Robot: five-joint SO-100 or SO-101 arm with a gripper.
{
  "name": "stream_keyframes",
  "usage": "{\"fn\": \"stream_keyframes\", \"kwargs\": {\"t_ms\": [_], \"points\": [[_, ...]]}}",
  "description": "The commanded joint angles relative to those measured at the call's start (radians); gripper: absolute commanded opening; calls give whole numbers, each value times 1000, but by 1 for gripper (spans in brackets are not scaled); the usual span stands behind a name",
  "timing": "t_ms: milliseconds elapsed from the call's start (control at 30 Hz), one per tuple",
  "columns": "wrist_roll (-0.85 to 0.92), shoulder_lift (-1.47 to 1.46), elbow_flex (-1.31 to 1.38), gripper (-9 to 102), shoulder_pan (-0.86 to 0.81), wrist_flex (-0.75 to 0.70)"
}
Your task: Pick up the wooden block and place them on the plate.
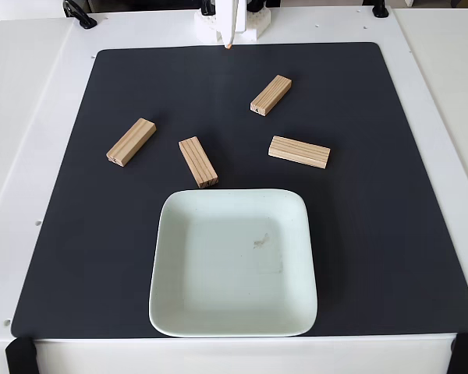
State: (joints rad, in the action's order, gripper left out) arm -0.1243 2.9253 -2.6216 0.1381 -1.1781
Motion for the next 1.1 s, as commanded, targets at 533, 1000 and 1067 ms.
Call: {"fn": "stream_keyframes", "kwargs": {"t_ms": [533, 1000, 1067], "points": [[-471, -1088, 1118, -1, 52, -14], [-716, -1233, 1155, 0, -83, -287], [-730, -1252, 1157, 0, -106, -293]]}}
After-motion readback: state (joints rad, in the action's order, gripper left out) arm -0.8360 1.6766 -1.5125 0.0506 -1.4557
